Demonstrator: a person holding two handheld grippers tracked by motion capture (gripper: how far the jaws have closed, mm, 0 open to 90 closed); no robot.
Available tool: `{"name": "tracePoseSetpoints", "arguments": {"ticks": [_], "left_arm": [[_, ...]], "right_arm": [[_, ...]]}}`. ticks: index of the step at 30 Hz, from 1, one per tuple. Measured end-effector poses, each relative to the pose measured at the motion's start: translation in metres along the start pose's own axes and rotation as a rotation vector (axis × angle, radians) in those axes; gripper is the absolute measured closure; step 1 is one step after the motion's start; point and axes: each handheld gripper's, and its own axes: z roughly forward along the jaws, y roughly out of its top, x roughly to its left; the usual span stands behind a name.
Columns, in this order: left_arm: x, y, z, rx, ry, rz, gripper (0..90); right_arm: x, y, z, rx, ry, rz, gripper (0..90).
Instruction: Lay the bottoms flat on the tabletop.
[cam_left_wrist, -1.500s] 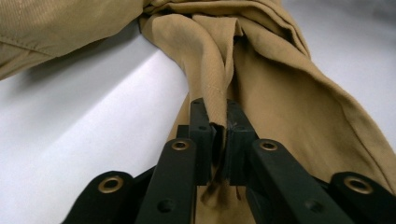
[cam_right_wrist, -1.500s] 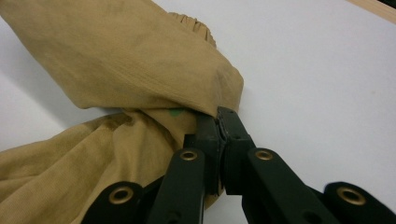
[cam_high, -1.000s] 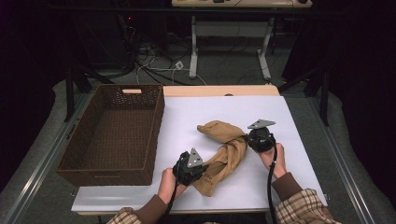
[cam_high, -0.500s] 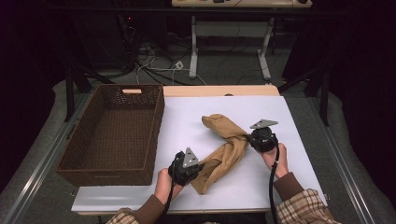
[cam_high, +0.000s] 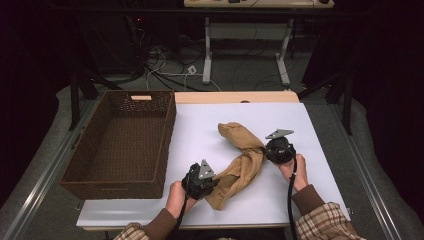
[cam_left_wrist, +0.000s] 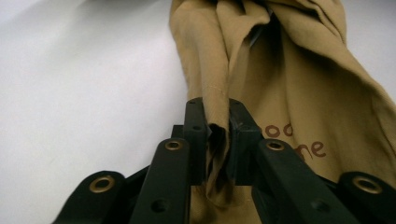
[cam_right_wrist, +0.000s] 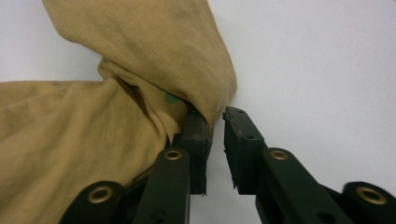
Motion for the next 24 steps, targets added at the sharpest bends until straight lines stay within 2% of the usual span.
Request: {"name": "tracePoseSetpoints", "arguments": {"ticks": [2, 5, 7, 10, 11, 14, 17, 19, 24], "left_arm": [[0.001, 0.002, 0.001, -0.006, -0.006, -0.014, 73.1], [0.0, 0.006, 0.003, -0.018, -0.012, -0.002, 63.9], [0.0, 0.008, 0.006, -0.024, -0.016, 0.005, 59.1], [-0.002, 0.01, 0.01, -0.033, -0.019, 0.019, 57.4], [-0.002, 0.01, 0.011, -0.031, -0.024, 0.023, 58.1], [-0.004, 0.01, 0.015, -0.026, -0.033, 0.028, 65.4], [-0.004, 0.008, 0.017, -0.023, -0.033, 0.033, 78.8], [-0.004, 0.007, 0.018, -0.017, -0.027, 0.034, 84.7], [-0.004, 0.007, 0.015, -0.024, -0.012, 0.04, 86.1]], "right_arm": [[0.001, 0.002, -0.003, -0.02, -0.005, -0.005, 73.4], [0.004, 0.005, -0.008, -0.063, 0.011, -0.019, 64.8], [0.008, 0.007, -0.009, -0.073, 0.017, -0.043, 62.3], [0.015, 0.01, -0.008, -0.087, 0.04, -0.081, 59.6], [0.017, 0.011, -0.007, -0.092, 0.042, -0.091, 60.3], [0.023, 0.012, -0.005, -0.102, 0.041, -0.117, 73.2], [0.023, 0.013, -0.006, -0.121, 0.029, -0.115, 84.7], [0.022, 0.012, -0.006, -0.122, 0.024, -0.109, 88.0], [0.017, 0.01, -0.007, -0.124, 0.01, -0.073, 88.9]]}}
